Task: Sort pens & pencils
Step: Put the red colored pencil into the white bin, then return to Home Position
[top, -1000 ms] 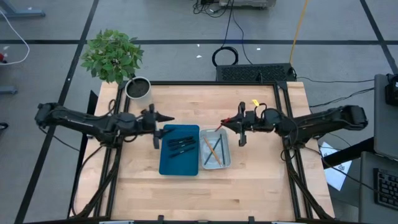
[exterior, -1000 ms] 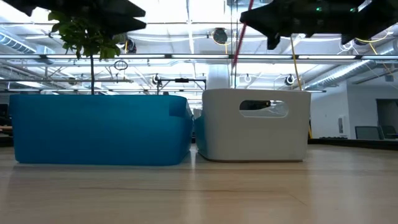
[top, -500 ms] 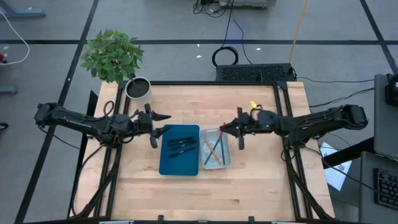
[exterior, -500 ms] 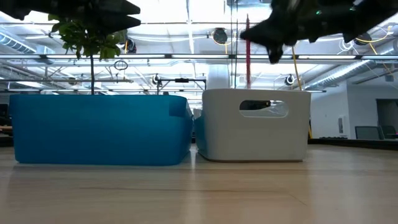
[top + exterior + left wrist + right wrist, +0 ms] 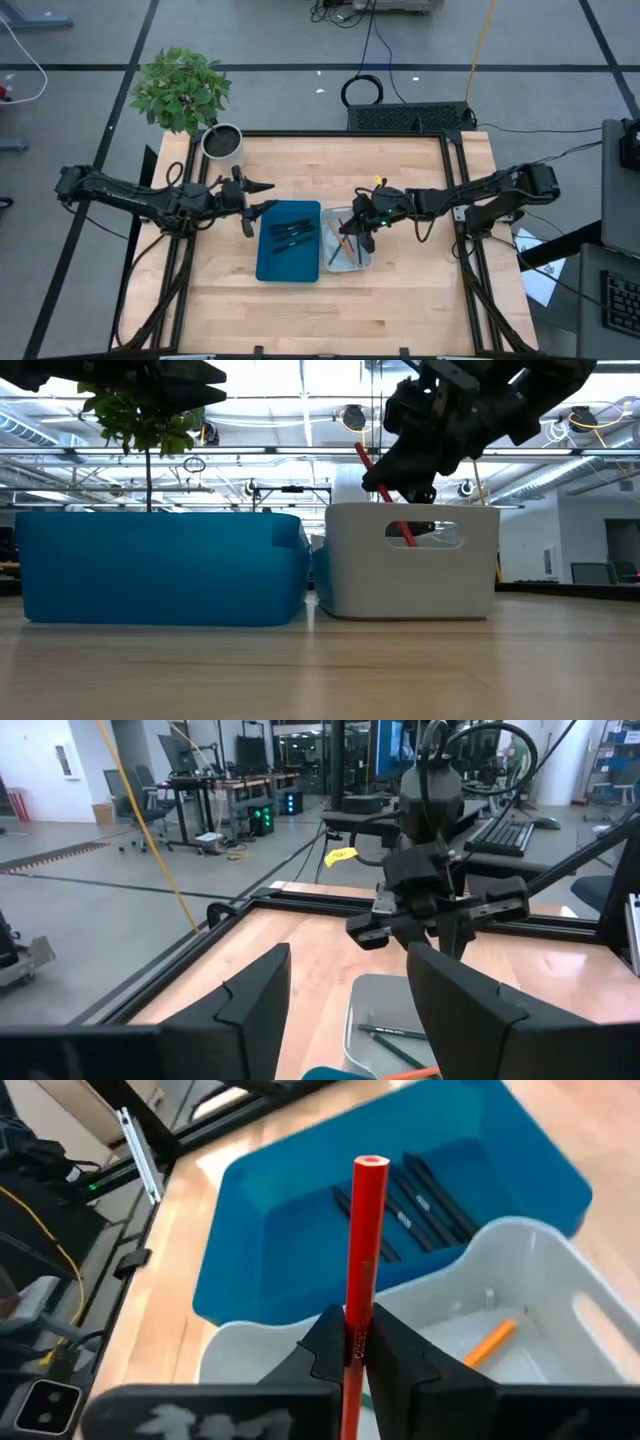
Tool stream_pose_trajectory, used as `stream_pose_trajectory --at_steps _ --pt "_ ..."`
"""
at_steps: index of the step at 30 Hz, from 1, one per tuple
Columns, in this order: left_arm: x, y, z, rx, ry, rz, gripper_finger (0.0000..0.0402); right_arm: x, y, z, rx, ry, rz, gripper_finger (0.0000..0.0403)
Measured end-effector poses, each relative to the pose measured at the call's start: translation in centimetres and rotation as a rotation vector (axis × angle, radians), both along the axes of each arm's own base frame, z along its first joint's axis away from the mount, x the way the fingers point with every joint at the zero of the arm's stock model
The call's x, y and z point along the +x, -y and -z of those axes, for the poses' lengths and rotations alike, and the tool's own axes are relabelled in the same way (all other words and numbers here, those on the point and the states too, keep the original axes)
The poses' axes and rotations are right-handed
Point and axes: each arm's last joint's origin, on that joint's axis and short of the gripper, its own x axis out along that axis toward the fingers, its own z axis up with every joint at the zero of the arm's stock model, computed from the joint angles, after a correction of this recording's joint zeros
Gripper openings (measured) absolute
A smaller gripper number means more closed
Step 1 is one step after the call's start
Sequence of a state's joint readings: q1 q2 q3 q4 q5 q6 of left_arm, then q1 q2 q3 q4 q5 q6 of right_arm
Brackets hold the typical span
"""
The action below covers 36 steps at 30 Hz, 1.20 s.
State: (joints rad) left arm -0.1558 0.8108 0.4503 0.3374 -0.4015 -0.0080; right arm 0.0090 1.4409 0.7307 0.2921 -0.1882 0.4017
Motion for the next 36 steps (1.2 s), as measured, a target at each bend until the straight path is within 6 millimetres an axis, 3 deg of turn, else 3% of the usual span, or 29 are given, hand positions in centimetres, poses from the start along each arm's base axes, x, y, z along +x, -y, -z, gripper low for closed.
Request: stream_pose_trajectory --at_steps 6,13,20,24,29,33,36 --pt "0.0 0.0 0.0 0.000 0.001 0.000 0.0207 -0.2 -0.2 0.3 0.100 -0.047 -0.035 0.0029" --pt "0.0 0.0 0.0 0.000 0.003 0.000 0.0207 -0.4 -0.4 0.6 0.088 -0.063 -0.041 0.0074" --pt "0.0 0.0 0.0 0.000 0.004 0.000 0.0207 -0.3 -0.4 0.4 0.036 -0.031 -0.069 0.0155" --pt "0.0 0.0 0.0 -0.001 -0.004 0.000 0.0207 -1.1 -0.1 -1.5 -0.085 0.066 -0.126 0.0192" --pt "-0.1 -0.1 0.0 -0.020 -0.010 -0.008 0.0207 -4.0 0.3 -5.7 -0.271 0.196 -0.074 0.0197" --pt "-1.1 -1.0 -2.0 0.024 0.002 -0.027 0.0204 -6.4 0.6 -8.5 -0.366 0.293 0.014 0.0169" --pt "-2.4 -2.0 -3.5 0.051 -0.022 -0.038 0.0175 -7.5 0.7 -9.5 -0.377 0.335 0.047 0.0126"
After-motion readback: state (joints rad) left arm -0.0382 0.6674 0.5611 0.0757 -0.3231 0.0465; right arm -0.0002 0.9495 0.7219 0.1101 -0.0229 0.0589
